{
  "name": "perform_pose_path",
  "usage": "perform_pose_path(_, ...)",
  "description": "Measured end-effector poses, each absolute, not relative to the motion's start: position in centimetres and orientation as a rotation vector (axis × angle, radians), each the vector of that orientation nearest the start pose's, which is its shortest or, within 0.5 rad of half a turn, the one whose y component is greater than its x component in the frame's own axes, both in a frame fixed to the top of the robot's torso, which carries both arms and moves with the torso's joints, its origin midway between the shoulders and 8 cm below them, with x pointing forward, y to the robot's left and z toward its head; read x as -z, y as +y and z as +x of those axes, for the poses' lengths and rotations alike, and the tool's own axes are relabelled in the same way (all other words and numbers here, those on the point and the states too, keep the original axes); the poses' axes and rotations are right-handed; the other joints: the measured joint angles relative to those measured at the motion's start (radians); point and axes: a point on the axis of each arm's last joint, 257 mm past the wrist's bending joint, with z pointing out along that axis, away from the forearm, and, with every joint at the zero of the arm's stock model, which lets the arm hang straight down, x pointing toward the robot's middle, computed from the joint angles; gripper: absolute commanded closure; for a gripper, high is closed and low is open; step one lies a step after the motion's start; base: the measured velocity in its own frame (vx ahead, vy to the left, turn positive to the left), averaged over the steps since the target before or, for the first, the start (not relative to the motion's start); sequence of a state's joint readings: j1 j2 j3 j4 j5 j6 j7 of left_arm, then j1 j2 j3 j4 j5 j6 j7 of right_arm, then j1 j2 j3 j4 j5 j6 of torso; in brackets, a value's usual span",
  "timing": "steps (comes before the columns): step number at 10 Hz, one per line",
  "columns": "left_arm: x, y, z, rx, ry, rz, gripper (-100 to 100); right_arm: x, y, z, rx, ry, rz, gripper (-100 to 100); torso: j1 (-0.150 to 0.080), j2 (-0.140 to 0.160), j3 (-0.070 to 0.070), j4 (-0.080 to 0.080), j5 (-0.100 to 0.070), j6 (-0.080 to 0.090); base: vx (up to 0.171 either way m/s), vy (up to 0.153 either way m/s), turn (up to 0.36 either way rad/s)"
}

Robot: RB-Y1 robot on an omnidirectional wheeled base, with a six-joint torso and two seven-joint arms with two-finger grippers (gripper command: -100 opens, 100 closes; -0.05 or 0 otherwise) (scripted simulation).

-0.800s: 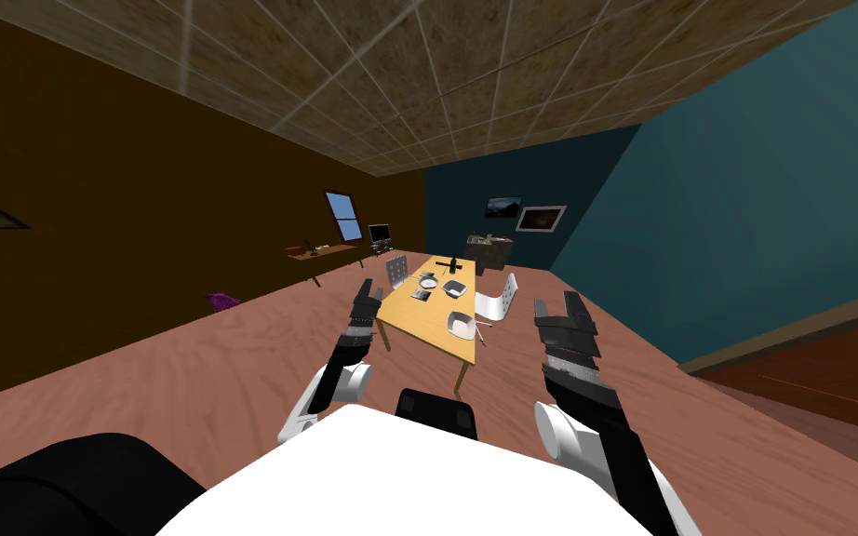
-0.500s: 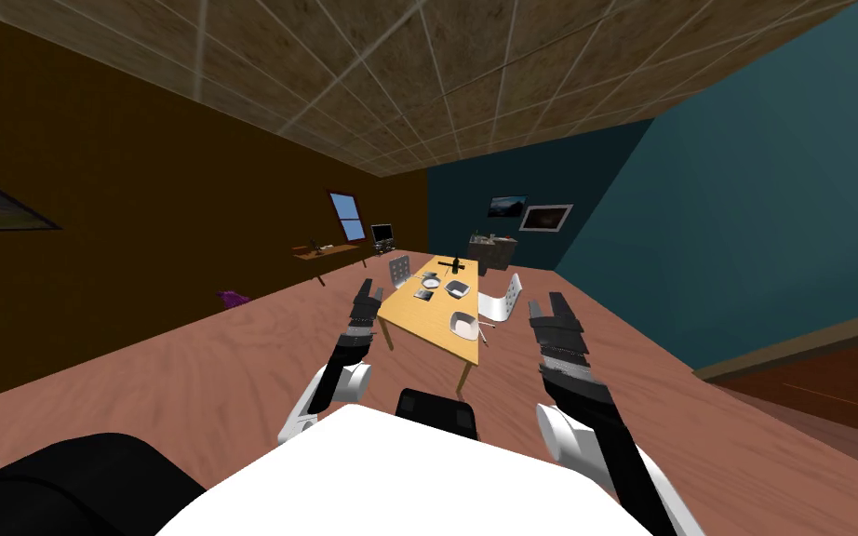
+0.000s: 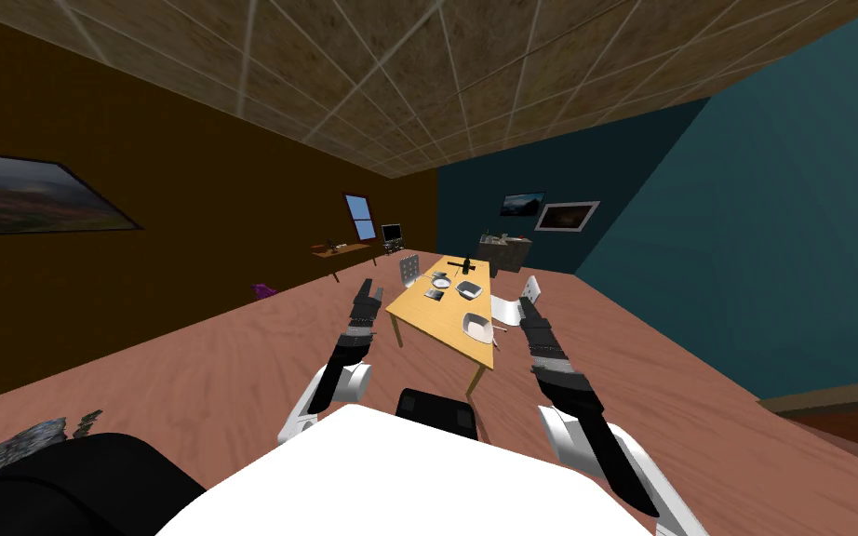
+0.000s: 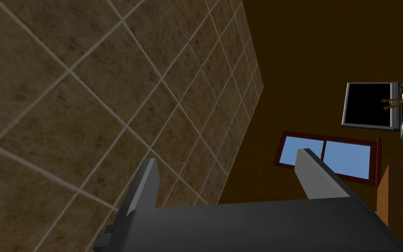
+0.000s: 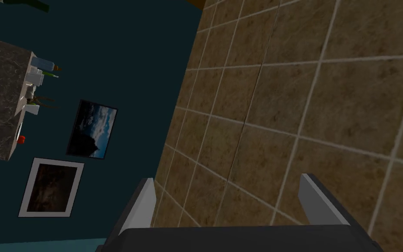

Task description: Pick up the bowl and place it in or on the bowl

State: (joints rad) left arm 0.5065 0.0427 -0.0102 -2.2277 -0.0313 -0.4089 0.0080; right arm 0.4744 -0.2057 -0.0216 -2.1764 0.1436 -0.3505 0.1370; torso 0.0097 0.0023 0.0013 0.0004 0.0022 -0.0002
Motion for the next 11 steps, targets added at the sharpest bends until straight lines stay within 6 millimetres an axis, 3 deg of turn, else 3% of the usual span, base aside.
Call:
perform_pose_path(6,2.1,27.5,36.8,1.259,0.766,-0.733,0,11.0,-25.7,40.8,-0.760,1.245,0.306,-100,-0.001,0.000,0.000,0.000,0.000,0.000,-0.021,0.115,0.138)
perform_pose_path(11,2.1,27.6,36.8,1.259,0.766,-0.733,0,15.3,-25.8,41.8,-0.585,1.372,0.143,-100,-0.005,0.000,0.000,0.000,-0.001,0.001,-0.010,0.100,0.111)
